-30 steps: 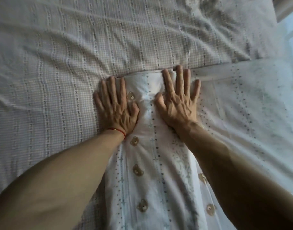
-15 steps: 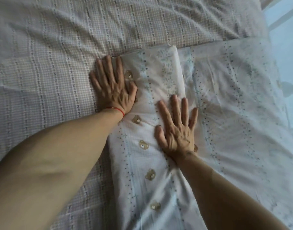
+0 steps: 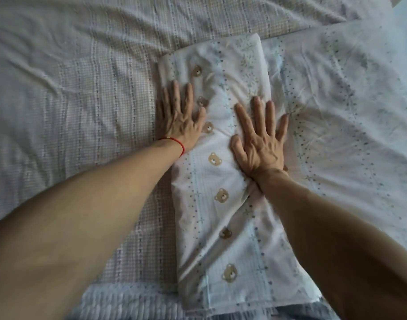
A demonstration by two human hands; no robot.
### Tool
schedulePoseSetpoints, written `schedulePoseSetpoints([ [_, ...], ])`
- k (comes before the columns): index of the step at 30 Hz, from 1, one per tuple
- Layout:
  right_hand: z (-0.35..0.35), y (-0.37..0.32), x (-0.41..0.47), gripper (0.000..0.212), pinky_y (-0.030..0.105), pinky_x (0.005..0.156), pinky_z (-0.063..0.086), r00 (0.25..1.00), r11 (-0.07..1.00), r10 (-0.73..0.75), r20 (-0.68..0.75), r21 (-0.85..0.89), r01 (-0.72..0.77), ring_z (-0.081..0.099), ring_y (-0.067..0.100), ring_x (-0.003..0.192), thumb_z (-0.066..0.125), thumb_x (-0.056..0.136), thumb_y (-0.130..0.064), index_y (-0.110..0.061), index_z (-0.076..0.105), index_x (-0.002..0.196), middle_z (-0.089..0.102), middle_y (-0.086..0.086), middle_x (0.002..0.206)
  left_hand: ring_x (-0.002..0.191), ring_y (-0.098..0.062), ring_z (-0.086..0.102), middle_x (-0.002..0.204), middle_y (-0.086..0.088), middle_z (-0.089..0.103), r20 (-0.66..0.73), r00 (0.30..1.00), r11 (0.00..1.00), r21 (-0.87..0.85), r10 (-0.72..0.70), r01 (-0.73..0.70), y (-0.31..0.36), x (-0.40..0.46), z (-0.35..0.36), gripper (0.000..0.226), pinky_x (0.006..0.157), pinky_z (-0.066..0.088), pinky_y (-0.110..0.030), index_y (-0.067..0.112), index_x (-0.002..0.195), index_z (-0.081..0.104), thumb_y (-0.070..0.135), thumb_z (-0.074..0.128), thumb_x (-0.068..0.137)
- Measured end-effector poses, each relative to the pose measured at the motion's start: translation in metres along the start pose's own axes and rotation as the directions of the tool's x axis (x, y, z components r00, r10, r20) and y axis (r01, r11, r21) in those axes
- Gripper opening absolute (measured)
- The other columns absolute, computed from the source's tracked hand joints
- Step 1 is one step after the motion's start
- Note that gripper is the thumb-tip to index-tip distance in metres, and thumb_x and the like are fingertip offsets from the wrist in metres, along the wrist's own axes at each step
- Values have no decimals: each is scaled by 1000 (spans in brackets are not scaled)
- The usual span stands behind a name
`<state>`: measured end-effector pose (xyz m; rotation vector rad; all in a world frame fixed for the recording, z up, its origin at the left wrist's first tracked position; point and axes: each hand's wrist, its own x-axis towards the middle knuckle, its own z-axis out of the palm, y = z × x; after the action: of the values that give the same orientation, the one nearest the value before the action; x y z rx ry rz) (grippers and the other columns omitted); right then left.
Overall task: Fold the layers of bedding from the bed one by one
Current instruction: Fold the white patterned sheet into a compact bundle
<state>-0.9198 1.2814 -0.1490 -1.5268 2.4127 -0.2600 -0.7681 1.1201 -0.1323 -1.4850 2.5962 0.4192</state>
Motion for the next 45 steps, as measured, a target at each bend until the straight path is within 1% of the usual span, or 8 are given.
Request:
schedulePoseSetpoints([
  [6, -17, -3, -40, 71, 60, 123, -8, 991, 999, -35, 133, 43, 29, -23, 26, 155, 18, 102, -62, -36, -13, 161, -20, 2, 169, 155, -32, -7, 167, -17, -7, 19, 993, 974, -199, 118, -112, -13, -124, 22, 83, 126, 1, -46, 14, 161, 9, 67, 8, 97],
  [13, -46, 19, -193, 71, 47, 127, -10, 944, 993, -74, 322, 115, 39, -31, 15, 151, 15, 103, -67, -40, -23, 156, -32, -6, 165, 149, -33, 25, 162, -21, 22, -81, 983, 875, -471, -167, 110, 7, -218, 22, 74, 121, 24, -42, 7, 159, 17, 37, 46, 98],
  [18, -60, 27, -227, 61, 46, 128, -2, 924, 998, -42, 380, 64, 19, -23, 16, 155, 4, 105, -56, -39, -18, 159, -24, -4, 168, 129, -29, 54, 141, -11, 57, 276, 792, 409, -738, -544, 537, 5, -195, -12, 87, 111, 43, -44, 17, 146, 46, 58, 75, 75],
  [21, -72, 20, -212, 61, 43, 125, 14, 954, 994, -35, 299, 108, 3, 11, 21, 156, 35, 104, -48, -33, 19, 160, 13, -4, 169, 107, -25, 67, 119, -4, 69, 373, 774, 268, -787, -513, 556, -2, -173, -30, 89, 98, 55, -47, 20, 127, 60, 68, 77, 54],
  [28, -95, 37, -193, 35, 35, 104, 42, 957, 779, 97, 272, 577, -243, 53, 12, 117, 37, 108, -31, -23, 63, 130, 60, -2, 137, 101, -26, 70, 112, -4, 72, 285, 938, 290, -897, -197, 334, 77, -170, -108, 36, 85, 58, -47, 18, 126, 58, 17, 69, 92],
  [33, -137, 64, -201, 31, 44, 96, 55, 937, 532, 174, 302, 772, -348, 70, 13, 102, 41, 109, -26, -22, 70, 121, 72, -6, 117, 111, -27, 66, 118, -8, 68, 173, 985, 367, -916, -6, 163, 176, -167, -141, 50, 95, 55, -51, 18, 121, 54, 28, 72, 76],
  [39, -201, 118, -213, 38, 40, 98, 53, 886, 168, 311, 343, 898, -406, 73, 15, 98, 37, 110, -34, -22, 72, 113, 77, 2, 107, 111, -31, 61, 127, -12, 61, 155, 988, 656, -745, -9, 123, 315, -138, -126, 61, 97, 51, -42, 15, 143, 36, 31, 59, 89],
  [45, -213, 184, -235, 32, 32, 83, 48, 757, 192, 523, 391, 811, -552, 62, 12, 94, 42, 102, -61, -40, 65, 102, 66, -9, 105, 91, -30, 72, 101, -15, 74, 532, 819, 702, -668, 217, 248, 361, -146, -53, 79, 81, 60, -39, 34, 159, 1, 30, 50, 96],
])
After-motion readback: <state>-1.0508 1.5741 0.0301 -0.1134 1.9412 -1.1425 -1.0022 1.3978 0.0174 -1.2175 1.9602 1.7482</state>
